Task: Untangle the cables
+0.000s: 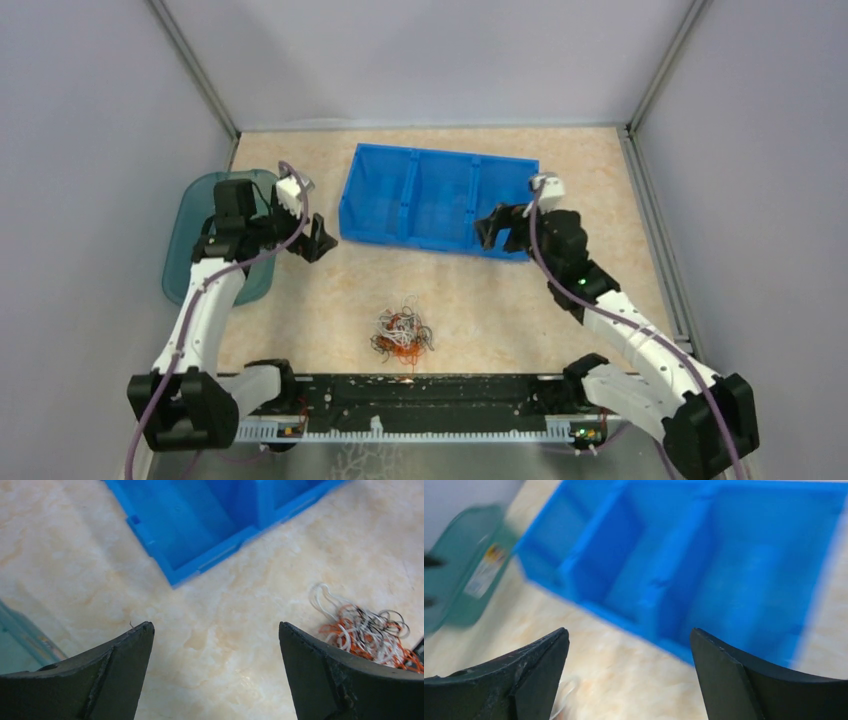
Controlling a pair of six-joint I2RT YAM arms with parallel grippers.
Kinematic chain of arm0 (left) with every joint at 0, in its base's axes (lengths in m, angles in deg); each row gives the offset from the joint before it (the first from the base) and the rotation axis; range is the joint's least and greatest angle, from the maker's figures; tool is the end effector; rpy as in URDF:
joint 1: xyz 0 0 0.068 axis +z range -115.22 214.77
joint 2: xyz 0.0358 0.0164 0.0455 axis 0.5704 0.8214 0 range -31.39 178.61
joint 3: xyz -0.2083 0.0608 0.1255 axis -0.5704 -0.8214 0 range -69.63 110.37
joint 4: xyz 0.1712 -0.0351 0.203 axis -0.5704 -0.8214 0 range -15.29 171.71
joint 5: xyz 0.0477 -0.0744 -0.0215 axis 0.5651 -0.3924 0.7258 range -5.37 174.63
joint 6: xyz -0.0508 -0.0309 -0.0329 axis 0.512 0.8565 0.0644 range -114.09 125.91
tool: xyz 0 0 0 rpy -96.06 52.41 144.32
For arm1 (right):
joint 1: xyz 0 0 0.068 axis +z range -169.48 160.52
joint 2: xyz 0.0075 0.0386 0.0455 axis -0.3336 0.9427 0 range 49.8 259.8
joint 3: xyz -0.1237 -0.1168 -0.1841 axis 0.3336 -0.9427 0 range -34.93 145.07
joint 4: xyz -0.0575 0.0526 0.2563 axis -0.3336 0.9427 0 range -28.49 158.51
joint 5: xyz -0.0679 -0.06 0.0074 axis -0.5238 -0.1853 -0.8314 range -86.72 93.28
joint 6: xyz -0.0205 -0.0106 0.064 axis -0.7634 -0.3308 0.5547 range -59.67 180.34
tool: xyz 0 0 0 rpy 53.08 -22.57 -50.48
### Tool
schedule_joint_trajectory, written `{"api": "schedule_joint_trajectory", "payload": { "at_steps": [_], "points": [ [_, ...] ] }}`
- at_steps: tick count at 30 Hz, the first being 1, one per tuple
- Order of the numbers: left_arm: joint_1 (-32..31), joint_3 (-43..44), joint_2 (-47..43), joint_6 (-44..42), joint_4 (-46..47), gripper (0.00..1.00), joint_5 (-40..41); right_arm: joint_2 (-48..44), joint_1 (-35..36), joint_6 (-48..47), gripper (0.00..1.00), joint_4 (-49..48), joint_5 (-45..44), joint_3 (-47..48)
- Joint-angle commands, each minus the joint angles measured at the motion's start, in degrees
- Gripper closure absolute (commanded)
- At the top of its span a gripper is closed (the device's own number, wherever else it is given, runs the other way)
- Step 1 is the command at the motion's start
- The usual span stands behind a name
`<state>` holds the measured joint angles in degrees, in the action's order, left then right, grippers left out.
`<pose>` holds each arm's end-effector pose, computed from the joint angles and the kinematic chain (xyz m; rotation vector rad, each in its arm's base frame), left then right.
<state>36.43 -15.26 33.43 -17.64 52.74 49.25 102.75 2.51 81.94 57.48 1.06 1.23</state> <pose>0.2684 -0.0239 0.2697 0.7173 2.0237 -0.4420 0.2406 0.0948 0.2622 0.0219 1.8222 0.5078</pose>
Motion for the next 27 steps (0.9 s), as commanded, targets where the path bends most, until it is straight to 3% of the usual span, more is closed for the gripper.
{"api": "schedule_joint_trajectory", "payload": {
  "at_steps": [1,5,10,18,27],
  "points": [
    [-0.5,-5.1,-4.5,-8.5,-5.8,0.0,-11.3,2.3,10.3,-2.7,0.11,-2.4,13.6,3.1],
    [-7.0,-8.9,-5.3,-9.1,-5.6,0.02,-10.3,4.0,15.6,-2.8,0.17,-1.1,11.6,2.1],
    [-16.6,-9.4,-1.3,-9.6,-5.0,0.08,-8.3,-0.5,16.2,-0.5,0.23,-2.2,11.3,-1.5],
    [-22.8,-8.1,6.7,-15.0,-5.3,0.13,-9.6,-2.1,16.2,-0.4,0.26,2.9,11.5,-0.9],
    [-29.2,-8.3,12.6,-20.8,-5.6,0.18,-3.8,-0.7,16.4,-0.7,0.29,3.7,11.7,0.6]
  ]
}}
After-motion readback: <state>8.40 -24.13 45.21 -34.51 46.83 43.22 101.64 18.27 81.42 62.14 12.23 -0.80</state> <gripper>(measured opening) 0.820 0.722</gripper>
